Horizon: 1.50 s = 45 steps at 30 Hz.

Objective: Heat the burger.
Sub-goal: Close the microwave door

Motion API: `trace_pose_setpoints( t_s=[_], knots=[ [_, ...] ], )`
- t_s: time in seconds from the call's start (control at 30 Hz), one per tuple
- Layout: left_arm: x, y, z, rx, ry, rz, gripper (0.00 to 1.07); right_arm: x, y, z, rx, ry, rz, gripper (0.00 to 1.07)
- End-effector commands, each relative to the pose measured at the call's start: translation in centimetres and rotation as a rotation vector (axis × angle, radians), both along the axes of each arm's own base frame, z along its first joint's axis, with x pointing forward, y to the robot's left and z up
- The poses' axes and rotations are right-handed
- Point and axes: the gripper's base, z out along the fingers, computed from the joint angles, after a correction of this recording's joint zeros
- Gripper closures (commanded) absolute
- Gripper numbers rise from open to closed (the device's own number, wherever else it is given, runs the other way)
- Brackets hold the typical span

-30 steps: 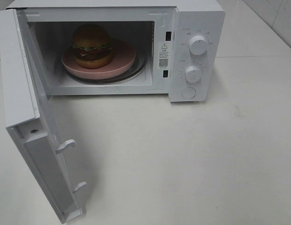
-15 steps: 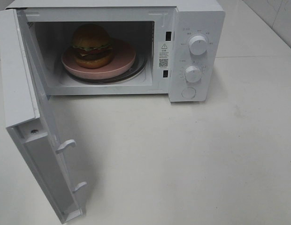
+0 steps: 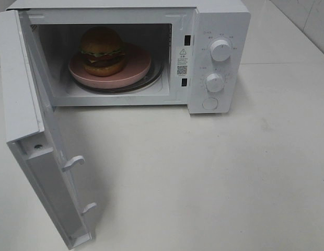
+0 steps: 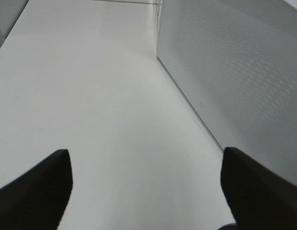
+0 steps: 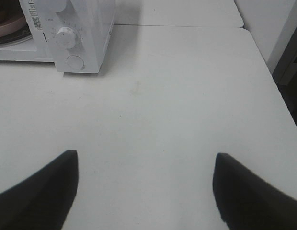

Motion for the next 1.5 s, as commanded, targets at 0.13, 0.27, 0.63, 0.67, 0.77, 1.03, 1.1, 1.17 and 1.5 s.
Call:
trace_pose_setpoints(
  t_s=[0.13,0.27,0.63,0.67,0.77,1.03,1.1,1.17,1.5],
  knots=[
    [1.6,0.0,1.5,-0.015,-0.046,0.001,0.58,-0.3,0.0,0.0,-0.003,-0.035,-0.002,0.32],
    [3.3,0.2,1.7,-0.004,-0.068,0.015,0.80,-0.3,0.0,0.0,-0.003,-0.035,-0.002,0.32],
    [7.9,0.4,0.9,-0.041,-0.096,0.035,1.07,-0.3,0.0,0.0,-0.003,-0.035,-0.002,0.32],
    [8.3,0.4,0.7,-0.047,-0.099,0.038,1.07,-0.3,0.0,0.0,-0.003,-0.035,-0.002,0.32],
    [9.6,0.5,-0.1,-0.061,-0.129,0.052,1.07,-0.3,0.0,0.0,-0.003,-0.035,-0.002,0.32],
    [12.2,1.1,-2.8,-0.059,-0.261,0.106,1.07,-0.3,0.0,0.0,-0.003,-0.035,-0.002,0.32],
    [12.9,1.3,-3.8,-0.044,-0.311,0.123,1.07,-0.3,0.0,0.0,-0.003,-0.035,-0.002,0.32],
    [13.1,1.4,-4.1,-0.042,-0.328,0.128,1.07,-0.3,0.0,0.0,-0.003,-0.035,-0.002,0.32],
    [15.8,0.8,-5.4,-0.049,-0.453,0.053,1.07,-0.3,0.0,0.0,-0.003,-0.035,-0.002,0.32]
  ],
)
